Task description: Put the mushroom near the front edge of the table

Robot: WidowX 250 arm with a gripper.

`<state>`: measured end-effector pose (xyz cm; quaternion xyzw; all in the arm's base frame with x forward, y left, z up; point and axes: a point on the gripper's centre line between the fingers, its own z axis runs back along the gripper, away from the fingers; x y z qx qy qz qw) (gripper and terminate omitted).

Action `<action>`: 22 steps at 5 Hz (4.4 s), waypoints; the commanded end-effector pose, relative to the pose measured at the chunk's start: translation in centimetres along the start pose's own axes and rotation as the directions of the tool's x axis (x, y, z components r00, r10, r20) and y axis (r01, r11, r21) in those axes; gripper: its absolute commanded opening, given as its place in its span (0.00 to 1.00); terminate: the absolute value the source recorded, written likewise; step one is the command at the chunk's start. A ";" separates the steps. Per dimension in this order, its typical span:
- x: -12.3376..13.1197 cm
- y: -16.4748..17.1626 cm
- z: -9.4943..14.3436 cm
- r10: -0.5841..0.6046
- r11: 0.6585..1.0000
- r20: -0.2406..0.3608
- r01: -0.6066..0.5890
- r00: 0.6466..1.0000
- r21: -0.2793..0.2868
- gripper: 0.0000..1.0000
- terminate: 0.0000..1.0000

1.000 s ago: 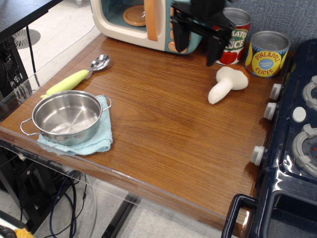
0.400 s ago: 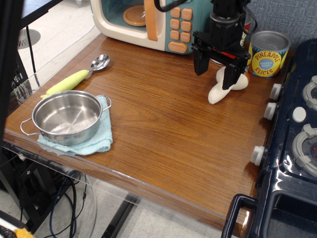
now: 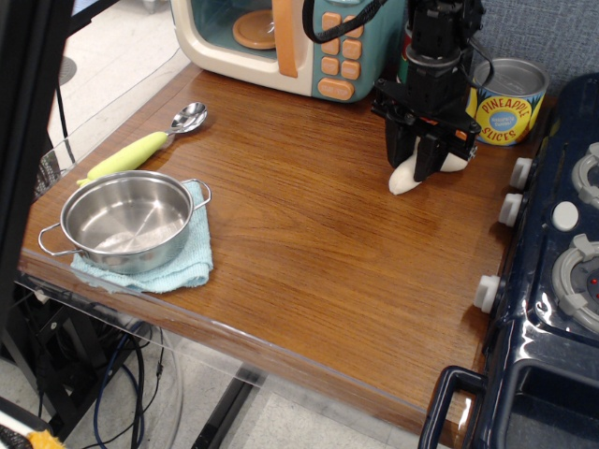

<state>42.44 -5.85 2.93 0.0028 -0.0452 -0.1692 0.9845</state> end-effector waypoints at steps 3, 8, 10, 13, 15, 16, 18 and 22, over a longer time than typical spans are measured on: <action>-0.5 0.7 6.8 0.014 0.999 0.117 -0.019 0.993 0.038 0.00 0.00; -13.4 -2.4 10.0 0.109 0.994 0.111 -0.111 0.988 0.010 0.00 0.00; -15.2 -5.9 6.6 0.002 1.000 0.059 -0.003 0.998 0.023 0.00 0.00; -14.9 -7.6 2.5 -0.098 0.993 -0.008 0.098 0.995 0.059 0.00 0.00; -15.2 -7.6 3.2 -0.111 0.991 -0.017 0.112 0.994 0.072 1.00 0.00; -15.3 -7.2 4.3 -0.116 0.991 -0.008 0.116 0.993 0.069 1.00 0.00; -15.1 -6.2 9.1 -0.099 0.993 0.068 0.093 0.993 0.075 1.00 0.00; -15.1 -6.2 9.1 -0.099 0.993 0.068 0.093 0.993 0.075 1.00 1.00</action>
